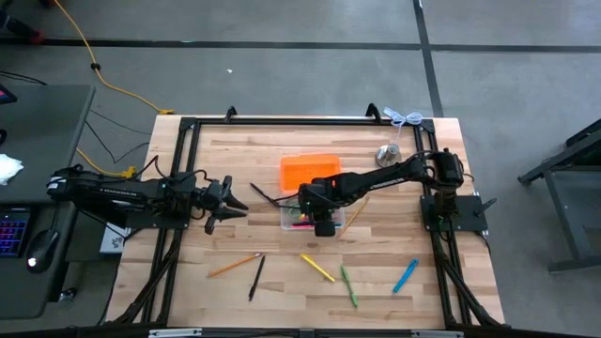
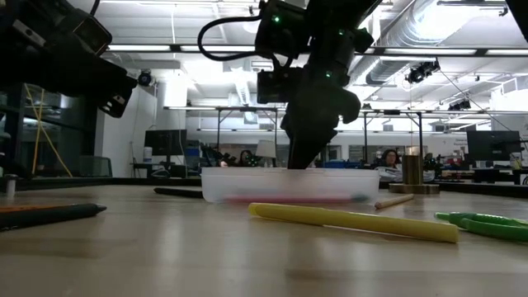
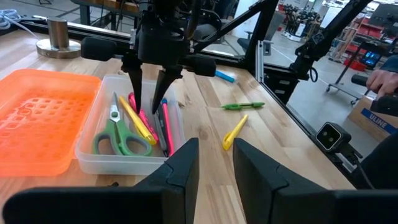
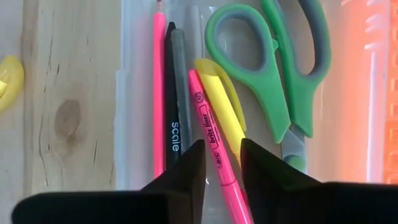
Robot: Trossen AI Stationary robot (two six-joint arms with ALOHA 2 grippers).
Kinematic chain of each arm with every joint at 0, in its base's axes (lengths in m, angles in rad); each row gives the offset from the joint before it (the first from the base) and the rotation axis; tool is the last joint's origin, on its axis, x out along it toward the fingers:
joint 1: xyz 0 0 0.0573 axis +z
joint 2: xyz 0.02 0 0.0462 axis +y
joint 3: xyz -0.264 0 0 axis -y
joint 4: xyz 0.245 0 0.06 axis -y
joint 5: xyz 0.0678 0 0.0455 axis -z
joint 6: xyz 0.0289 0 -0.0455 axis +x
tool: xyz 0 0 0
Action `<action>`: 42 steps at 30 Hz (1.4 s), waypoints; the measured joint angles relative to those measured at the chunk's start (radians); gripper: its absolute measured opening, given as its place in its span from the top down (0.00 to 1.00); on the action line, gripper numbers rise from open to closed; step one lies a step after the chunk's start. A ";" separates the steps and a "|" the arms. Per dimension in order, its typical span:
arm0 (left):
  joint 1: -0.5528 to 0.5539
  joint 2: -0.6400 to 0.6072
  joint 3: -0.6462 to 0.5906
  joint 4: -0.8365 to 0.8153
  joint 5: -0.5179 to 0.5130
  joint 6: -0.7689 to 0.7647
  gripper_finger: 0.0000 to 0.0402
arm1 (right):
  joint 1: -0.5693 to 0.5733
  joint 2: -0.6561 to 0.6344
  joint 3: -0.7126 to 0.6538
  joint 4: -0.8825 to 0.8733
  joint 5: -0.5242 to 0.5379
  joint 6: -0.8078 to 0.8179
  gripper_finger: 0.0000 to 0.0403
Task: Pick & place school supplies into a supply box
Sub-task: Put the yellow pen into the container
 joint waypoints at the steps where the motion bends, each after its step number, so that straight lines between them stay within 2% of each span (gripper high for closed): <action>1: 0.000 0.000 0.000 0.000 0.000 0.000 0.68 | 0.000 0.000 0.001 -0.002 0.000 0.000 0.80; 9: 0.000 0.000 0.000 0.000 0.000 0.000 0.68 | 0.000 -0.043 0.001 -0.047 0.000 -0.001 0.78; 19: 0.000 0.000 0.000 0.000 0.027 0.000 0.68 | 0.001 -0.222 0.003 -0.133 0.002 -0.005 0.78; 28: 0.000 0.000 0.000 0.000 0.053 -0.007 0.68 | 0.017 -0.366 0.003 -0.340 -0.003 -0.090 0.78; 36: 0.000 0.000 0.000 -0.001 0.053 -0.007 0.68 | 0.082 -0.397 0.003 -0.516 -0.003 -0.152 0.78; 42: 0.000 0.000 0.000 0.000 0.053 -0.008 0.68 | 0.132 -0.397 0.002 -0.581 -0.003 -0.193 0.78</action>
